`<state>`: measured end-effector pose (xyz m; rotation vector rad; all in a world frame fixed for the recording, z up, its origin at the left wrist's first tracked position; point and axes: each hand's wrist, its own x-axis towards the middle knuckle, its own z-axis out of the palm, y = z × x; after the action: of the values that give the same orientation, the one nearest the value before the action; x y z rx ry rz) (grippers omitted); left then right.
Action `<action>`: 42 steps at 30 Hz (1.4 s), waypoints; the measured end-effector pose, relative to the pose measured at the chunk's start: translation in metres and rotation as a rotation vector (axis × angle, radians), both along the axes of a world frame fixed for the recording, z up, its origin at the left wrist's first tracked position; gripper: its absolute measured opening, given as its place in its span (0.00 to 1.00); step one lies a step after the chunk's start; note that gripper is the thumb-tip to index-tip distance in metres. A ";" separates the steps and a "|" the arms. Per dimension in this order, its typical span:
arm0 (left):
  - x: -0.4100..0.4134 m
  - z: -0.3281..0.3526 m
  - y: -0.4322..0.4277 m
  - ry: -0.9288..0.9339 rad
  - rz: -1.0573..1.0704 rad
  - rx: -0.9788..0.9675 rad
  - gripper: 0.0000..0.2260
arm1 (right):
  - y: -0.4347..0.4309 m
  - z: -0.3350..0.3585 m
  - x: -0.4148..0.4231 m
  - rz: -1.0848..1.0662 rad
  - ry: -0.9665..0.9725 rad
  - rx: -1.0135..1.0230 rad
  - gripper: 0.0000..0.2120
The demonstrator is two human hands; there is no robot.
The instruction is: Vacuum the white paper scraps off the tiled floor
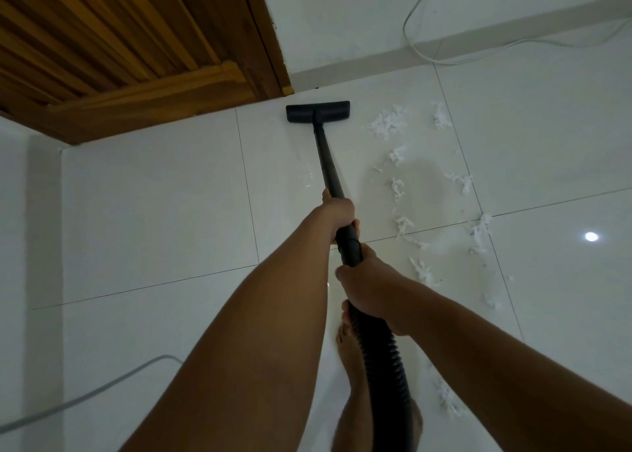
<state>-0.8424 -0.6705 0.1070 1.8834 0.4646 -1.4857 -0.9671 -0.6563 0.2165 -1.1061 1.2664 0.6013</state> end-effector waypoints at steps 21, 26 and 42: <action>-0.241 0.020 0.104 0.039 0.052 0.037 0.21 | 0.076 0.057 -0.235 0.059 0.043 0.147 0.23; -0.299 0.023 0.129 0.056 0.083 0.037 0.24 | 0.100 0.059 -0.296 0.073 0.066 0.143 0.27; -0.414 0.054 0.224 0.084 -0.014 0.060 0.20 | 0.200 0.080 -0.409 0.090 0.059 0.209 0.18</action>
<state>-1.2561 -0.4463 0.1608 1.8790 0.5408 -1.5811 -1.3766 -0.4560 0.2969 -0.9810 1.1791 0.8206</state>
